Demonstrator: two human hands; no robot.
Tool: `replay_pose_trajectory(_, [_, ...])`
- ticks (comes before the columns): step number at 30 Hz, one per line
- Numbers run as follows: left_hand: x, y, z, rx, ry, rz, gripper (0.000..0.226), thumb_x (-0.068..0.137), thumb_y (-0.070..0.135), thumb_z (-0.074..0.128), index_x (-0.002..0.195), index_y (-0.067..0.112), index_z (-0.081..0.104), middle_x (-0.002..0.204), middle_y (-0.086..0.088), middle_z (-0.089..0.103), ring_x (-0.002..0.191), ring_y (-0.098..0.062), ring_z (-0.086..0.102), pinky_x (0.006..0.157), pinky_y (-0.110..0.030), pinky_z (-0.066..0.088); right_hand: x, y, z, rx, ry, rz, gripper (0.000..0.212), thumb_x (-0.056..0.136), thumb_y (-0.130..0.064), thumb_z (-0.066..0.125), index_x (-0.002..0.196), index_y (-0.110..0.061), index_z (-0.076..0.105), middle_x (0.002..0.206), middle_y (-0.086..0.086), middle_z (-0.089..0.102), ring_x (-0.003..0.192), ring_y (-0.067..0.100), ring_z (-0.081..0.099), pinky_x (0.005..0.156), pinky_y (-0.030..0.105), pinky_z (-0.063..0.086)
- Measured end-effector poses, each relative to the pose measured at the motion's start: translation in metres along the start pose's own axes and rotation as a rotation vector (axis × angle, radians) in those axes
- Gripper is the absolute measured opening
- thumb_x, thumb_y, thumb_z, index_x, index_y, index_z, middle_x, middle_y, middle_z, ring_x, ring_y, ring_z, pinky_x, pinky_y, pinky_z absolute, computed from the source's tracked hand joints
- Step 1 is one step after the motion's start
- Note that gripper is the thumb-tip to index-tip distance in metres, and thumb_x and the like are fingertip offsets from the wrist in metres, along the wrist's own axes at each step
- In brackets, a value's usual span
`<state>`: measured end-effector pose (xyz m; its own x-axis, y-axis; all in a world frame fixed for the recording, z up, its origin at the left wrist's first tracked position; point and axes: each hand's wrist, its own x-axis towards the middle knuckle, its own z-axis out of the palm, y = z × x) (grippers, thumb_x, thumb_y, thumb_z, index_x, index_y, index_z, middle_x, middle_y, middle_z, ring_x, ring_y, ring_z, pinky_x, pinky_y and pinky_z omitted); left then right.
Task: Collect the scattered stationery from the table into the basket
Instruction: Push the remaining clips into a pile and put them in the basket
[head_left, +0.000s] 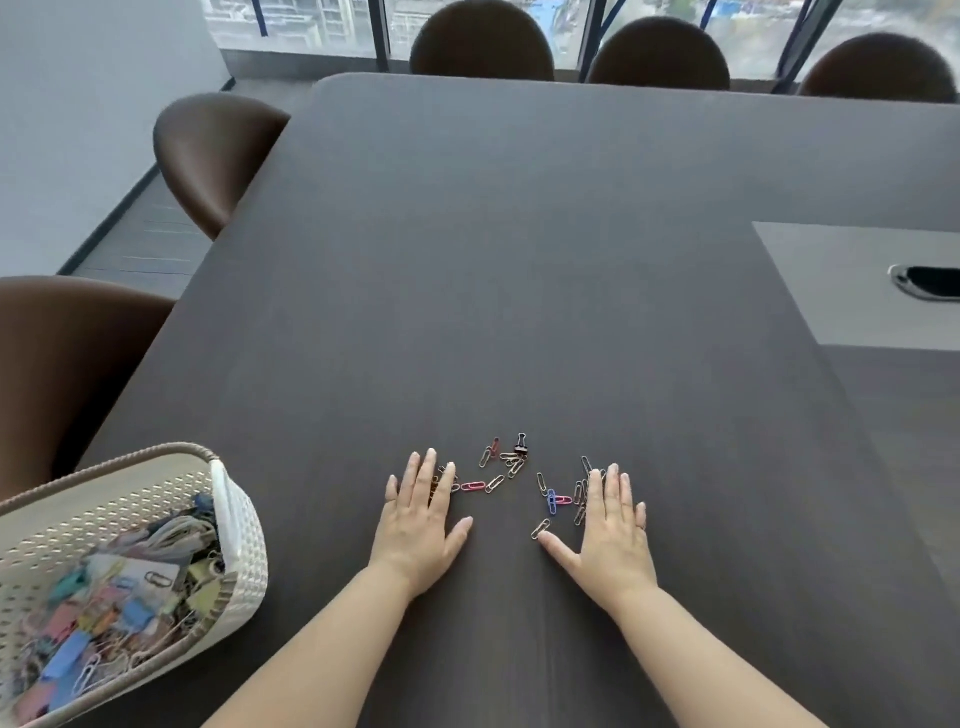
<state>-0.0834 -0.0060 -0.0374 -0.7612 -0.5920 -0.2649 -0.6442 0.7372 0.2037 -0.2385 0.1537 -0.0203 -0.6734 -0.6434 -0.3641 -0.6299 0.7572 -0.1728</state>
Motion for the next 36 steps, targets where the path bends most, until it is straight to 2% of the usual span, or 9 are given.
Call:
replay_pose_trajectory(3, [0.017, 0.008, -0.001, 0.035, -0.016, 0.043, 0.091, 0.066, 0.062, -0.013, 0.147, 0.021, -0.011, 0.148, 0.003, -0.029, 0.130, -0.013, -0.033, 0.113, -0.036, -0.013, 0.015, -0.003, 0.004, 0.000, -0.003, -0.059, 0.131, 0.035, -0.089, -0.029, 0.139, -0.010, -0.027, 0.143, 0.004, -0.036, 0.138, 0.019, -0.029, 0.113, 0.038, -0.014])
replay_pose_trajectory(9, [0.054, 0.016, -0.006, 0.063, -0.020, 0.253, 0.075, 0.080, 0.063, 0.005, 0.140, 0.025, -0.018, 0.147, 0.008, -0.025, 0.135, -0.015, -0.030, 0.112, -0.030, -0.018, 0.055, -0.017, -0.003, -0.021, 0.030, -0.312, 0.108, 0.051, -0.084, -0.021, 0.134, -0.015, -0.030, 0.142, -0.003, -0.037, 0.135, 0.016, -0.033, 0.111, 0.032, -0.021])
replay_pose_trajectory(11, [0.065, 0.011, -0.008, 0.078, 0.020, 0.333, 0.071, 0.086, 0.058, 0.019, 0.147, 0.023, 0.003, 0.152, 0.008, -0.007, 0.141, -0.018, -0.012, 0.117, -0.035, -0.002, 0.072, -0.022, -0.006, -0.050, 0.038, -0.414, 0.100, 0.068, -0.079, -0.008, 0.142, -0.013, -0.015, 0.149, -0.002, -0.025, 0.139, 0.017, -0.022, 0.116, 0.034, -0.008])
replay_pose_trajectory(14, [0.070, 0.007, -0.007, 0.049, 0.156, 0.440, 0.054, 0.087, 0.044, 0.036, 0.132, 0.018, 0.050, 0.142, 0.002, 0.046, 0.132, -0.021, 0.042, 0.104, -0.043, 0.036, 0.085, -0.023, -0.007, -0.065, 0.098, -0.550, 0.065, 0.095, -0.054, 0.015, 0.139, -0.014, 0.042, 0.147, 0.005, 0.038, 0.137, 0.021, 0.033, 0.105, 0.044, 0.040])
replay_pose_trajectory(20, [0.058, 0.004, 0.006, -0.192, 0.393, 0.491, 0.042, 0.098, 0.030, 0.033, 0.104, 0.011, 0.071, 0.116, 0.000, 0.066, 0.112, -0.017, 0.061, 0.098, -0.026, 0.042, 0.069, -0.007, 0.011, 0.117, 0.337, -0.721, 0.049, 0.101, -0.031, 0.025, 0.112, -0.010, 0.068, 0.124, 0.009, 0.063, 0.115, 0.025, 0.059, 0.095, 0.039, 0.050])
replay_pose_trajectory(25, [0.042, -0.002, 0.013, -0.224, 0.550, 0.509, 0.032, 0.095, 0.027, 0.043, 0.090, 0.015, 0.072, 0.100, 0.003, 0.071, 0.095, -0.013, 0.063, 0.080, -0.027, 0.051, 0.052, 0.011, 0.018, 0.192, 0.438, -0.675, 0.044, 0.092, -0.042, 0.044, 0.114, -0.009, 0.063, 0.128, 0.007, 0.060, 0.122, 0.021, 0.053, 0.098, 0.036, 0.046])
replay_pose_trajectory(31, [0.042, -0.004, 0.016, -0.041, 0.454, 0.444, 0.037, 0.084, 0.037, 0.049, 0.116, 0.019, 0.058, 0.118, 0.001, 0.061, 0.103, -0.017, 0.051, 0.088, -0.031, 0.043, 0.073, 0.001, -0.004, 0.018, 0.107, -0.445, 0.091, 0.076, -0.071, 0.013, 0.149, -0.018, -0.001, 0.150, -0.009, -0.016, 0.139, 0.008, -0.020, 0.115, 0.031, -0.010])
replay_pose_trajectory(34, [0.040, -0.006, 0.018, -0.030, 0.478, 0.470, 0.031, 0.085, 0.037, 0.051, 0.109, 0.022, 0.065, 0.112, 0.002, 0.063, 0.097, -0.017, 0.051, 0.083, -0.030, 0.043, 0.076, -0.003, -0.005, -0.047, 0.050, -0.559, 0.086, 0.081, -0.066, 0.018, 0.149, -0.016, 0.006, 0.154, -0.005, -0.008, 0.141, 0.011, -0.014, 0.118, 0.032, 0.000])
replay_pose_trajectory(36, [0.038, -0.007, 0.019, -0.069, 0.533, 0.466, 0.021, 0.085, 0.036, 0.054, 0.100, 0.025, 0.064, 0.100, 0.003, 0.063, 0.089, -0.014, 0.050, 0.074, -0.028, 0.045, 0.069, -0.003, 0.001, -0.092, 0.151, -0.666, 0.076, 0.085, -0.061, 0.031, 0.145, -0.014, 0.029, 0.154, 0.002, 0.023, 0.142, 0.018, 0.016, 0.114, 0.038, 0.027])
